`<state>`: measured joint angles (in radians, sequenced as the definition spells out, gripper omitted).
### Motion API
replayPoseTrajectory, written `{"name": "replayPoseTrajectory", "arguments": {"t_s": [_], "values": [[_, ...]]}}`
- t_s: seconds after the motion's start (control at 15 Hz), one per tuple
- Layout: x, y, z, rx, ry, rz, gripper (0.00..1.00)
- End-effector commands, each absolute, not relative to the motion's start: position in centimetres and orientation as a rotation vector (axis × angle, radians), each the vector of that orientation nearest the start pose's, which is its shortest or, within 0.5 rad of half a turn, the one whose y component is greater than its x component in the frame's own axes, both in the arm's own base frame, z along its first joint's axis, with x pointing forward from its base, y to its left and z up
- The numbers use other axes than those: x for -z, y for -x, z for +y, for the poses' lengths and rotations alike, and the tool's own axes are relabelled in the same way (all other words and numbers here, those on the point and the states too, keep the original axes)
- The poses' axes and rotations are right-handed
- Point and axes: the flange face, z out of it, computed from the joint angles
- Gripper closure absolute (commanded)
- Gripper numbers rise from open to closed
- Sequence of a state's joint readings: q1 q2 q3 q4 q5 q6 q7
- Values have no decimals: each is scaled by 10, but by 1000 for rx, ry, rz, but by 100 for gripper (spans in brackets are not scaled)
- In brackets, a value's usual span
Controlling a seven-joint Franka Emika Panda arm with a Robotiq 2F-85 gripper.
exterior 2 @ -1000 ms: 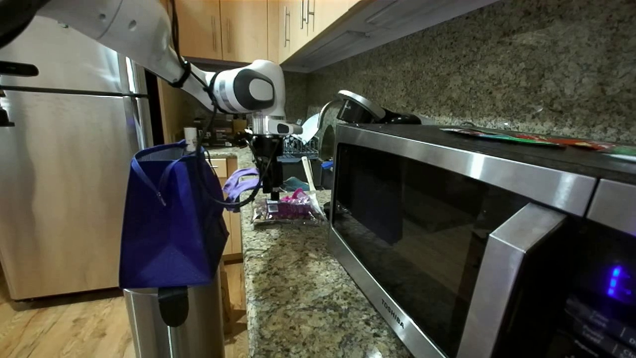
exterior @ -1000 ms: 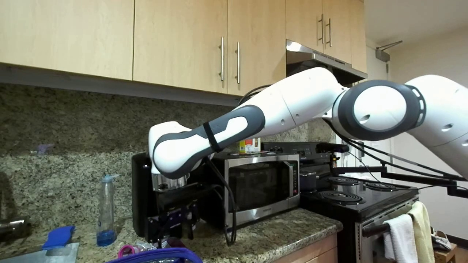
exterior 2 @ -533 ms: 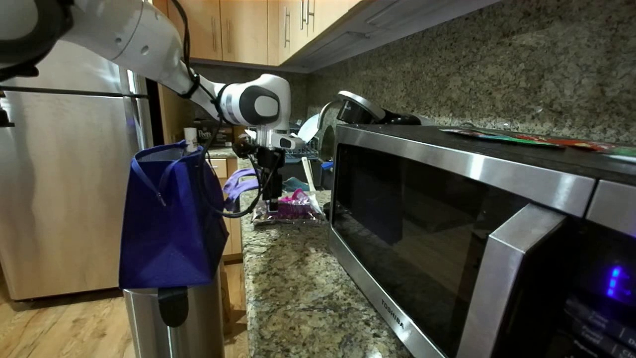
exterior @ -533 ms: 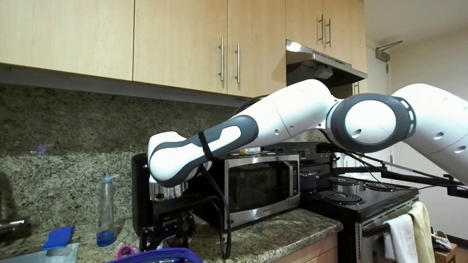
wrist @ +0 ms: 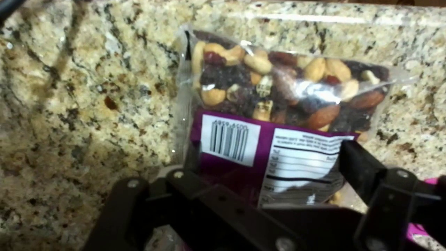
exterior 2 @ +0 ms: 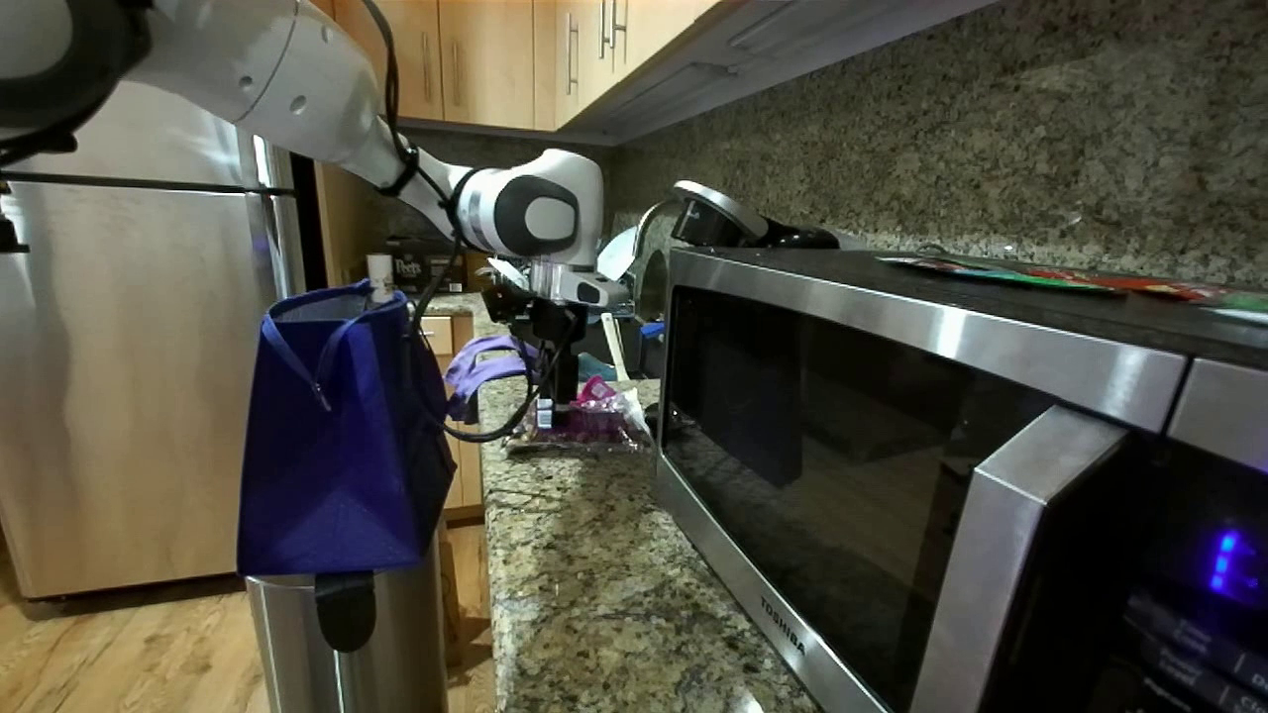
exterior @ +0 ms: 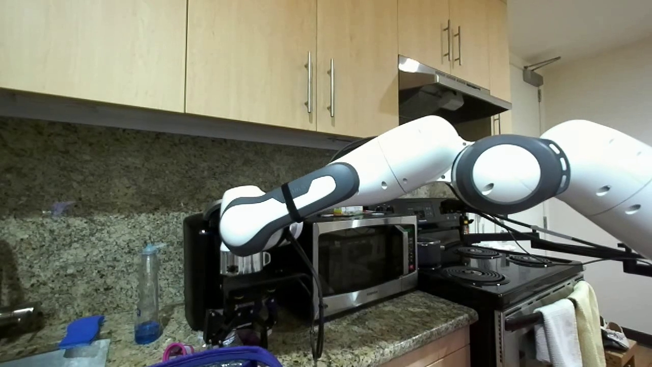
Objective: Put the packet on the counter in the bag
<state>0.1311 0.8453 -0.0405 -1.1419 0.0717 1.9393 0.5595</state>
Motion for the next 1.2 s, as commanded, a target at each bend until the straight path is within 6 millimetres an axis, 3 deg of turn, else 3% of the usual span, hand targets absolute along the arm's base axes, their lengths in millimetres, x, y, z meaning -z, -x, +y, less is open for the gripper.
{"name": "replayPoseTrajectory", "arguments": {"t_s": [0.0, 0.27, 0.33, 0.47, 0.8, 0.93, 1.13], "values": [[-281, -756, 72, -111, 3035, 656, 0], [-259, -752, 84, -188, 3047, 423, 0], [-257, -751, 85, -197, 3054, 390, 25], [-258, -749, 85, -209, 3052, 347, 32], [-272, -748, 86, -169, 3090, 347, 62], [-287, -744, 93, -163, 3069, 270, 72], [-325, -734, 115, -89, 3093, 165, 91]]}}
